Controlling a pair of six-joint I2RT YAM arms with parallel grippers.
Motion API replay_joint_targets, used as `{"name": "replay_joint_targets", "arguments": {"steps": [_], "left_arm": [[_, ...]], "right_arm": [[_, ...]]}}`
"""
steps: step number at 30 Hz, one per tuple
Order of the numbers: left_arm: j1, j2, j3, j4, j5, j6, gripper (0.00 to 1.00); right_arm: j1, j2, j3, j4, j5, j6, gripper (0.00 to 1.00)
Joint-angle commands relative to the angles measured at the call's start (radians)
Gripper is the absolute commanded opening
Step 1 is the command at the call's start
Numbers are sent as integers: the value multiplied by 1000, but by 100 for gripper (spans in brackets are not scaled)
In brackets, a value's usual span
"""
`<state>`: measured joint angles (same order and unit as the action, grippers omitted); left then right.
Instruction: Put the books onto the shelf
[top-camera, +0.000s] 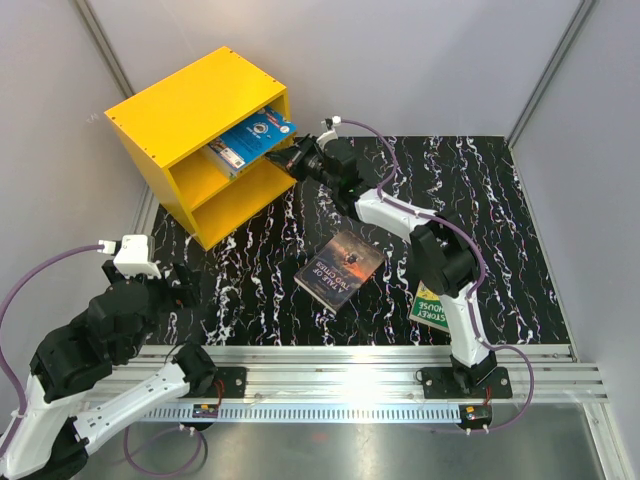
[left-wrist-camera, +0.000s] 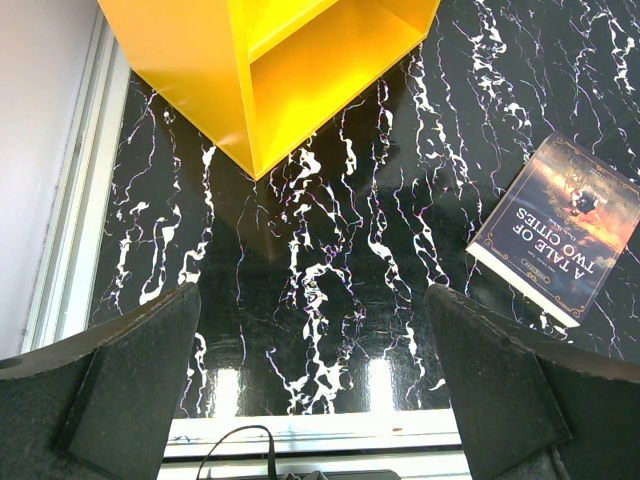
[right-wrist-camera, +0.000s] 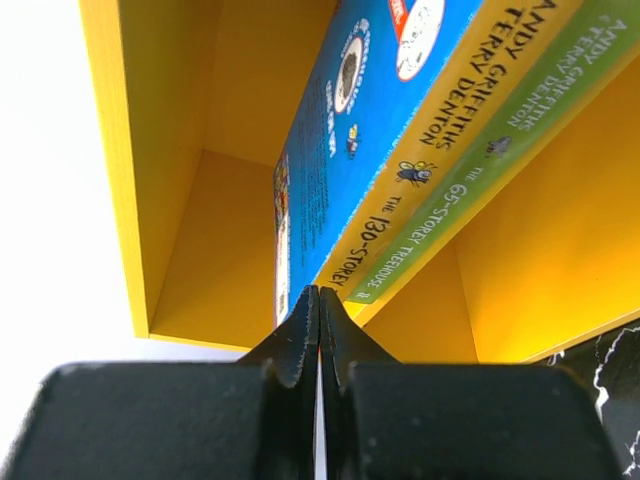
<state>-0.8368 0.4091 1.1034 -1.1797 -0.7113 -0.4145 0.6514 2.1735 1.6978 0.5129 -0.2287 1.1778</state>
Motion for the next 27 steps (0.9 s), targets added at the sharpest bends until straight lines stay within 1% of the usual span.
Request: {"name": "replay_joint_targets", "arguments": {"steps": [1,17,20,21,23,27], "left_arm": [[1,-4,4,40,-7,5,99],[1,-6,1,45,-7,9,99],[1,-7,1,45,-8,10,99],[1,-9,1,45,-7,10,99],[1,-13,0,45,-7,10,99],[1,-23,0,46,-7,11,99]], "right_arm": [[-7,-27,59,55,-12,11,0],[-13,72,143,65,-31,46,0],[-12,121,174,133,-46,71,0],[-12,140,190,188,-49,81,0],[-13,205,226,237,-63,123,0],[-13,334,370,372,-72,206,0]]}}
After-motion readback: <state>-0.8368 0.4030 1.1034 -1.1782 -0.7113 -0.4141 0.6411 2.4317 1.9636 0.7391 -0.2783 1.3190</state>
